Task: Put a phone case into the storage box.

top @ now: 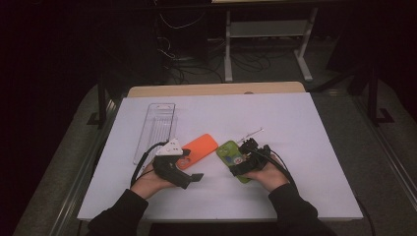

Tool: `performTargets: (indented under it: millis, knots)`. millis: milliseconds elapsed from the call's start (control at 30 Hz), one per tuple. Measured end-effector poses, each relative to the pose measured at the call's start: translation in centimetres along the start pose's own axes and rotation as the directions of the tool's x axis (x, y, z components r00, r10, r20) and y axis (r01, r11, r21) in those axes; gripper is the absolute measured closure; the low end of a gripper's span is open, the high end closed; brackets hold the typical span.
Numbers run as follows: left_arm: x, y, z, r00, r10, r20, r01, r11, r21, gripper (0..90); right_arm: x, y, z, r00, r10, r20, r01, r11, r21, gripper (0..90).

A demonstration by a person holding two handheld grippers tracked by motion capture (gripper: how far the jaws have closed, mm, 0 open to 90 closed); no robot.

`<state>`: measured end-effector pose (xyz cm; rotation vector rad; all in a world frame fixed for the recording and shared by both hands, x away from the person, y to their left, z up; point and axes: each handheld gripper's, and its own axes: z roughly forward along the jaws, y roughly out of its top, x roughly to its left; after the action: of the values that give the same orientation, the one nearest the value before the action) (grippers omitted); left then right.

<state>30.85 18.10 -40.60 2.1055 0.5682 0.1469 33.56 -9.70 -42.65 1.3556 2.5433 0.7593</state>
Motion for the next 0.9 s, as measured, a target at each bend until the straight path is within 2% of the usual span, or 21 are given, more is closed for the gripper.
performTargets:
  millis: [167,200,467,500,567,900]
  knots:
    - [0.0,0.0,0.0,1.0000,0.002,-0.001,-0.002,1.0000,0.002,0.8,0.1,-0.2,0.6,0.9995,-0.020,0.025,0.020,1.000,0.016,0.6]
    - [0.0,0.0,0.0,1.0000,0.004,-0.001,-0.004,1.0000,0.004,0.8,0.2,-0.2,0.6,0.9996,-0.010,0.025,0.010,1.000,0.020,0.7]
    - [0.0,0.0,0.0,1.0000,-0.001,-0.003,0.001,1.0000,0.000,0.8,0.6,-0.4,1.2,0.9978,-0.049,0.044,0.047,0.998,0.042,3.8]
    - [0.0,0.0,0.0,1.0000,0.000,-0.003,0.000,1.0000,0.000,0.8,0.7,-0.4,1.2,0.9984,-0.038,0.041,0.036,0.998,0.052,4.0]
    - [0.0,0.0,0.0,1.0000,-0.001,-0.003,0.001,1.0000,0.001,0.9,0.7,-0.4,1.4,0.9976,-0.049,0.049,0.046,0.998,0.051,4.9]
    - [-0.1,0.0,0.0,1.0000,-0.001,-0.005,0.001,1.0000,0.001,0.9,0.9,-0.5,1.2,0.9976,-0.037,0.058,0.034,0.998,0.053,9.9]
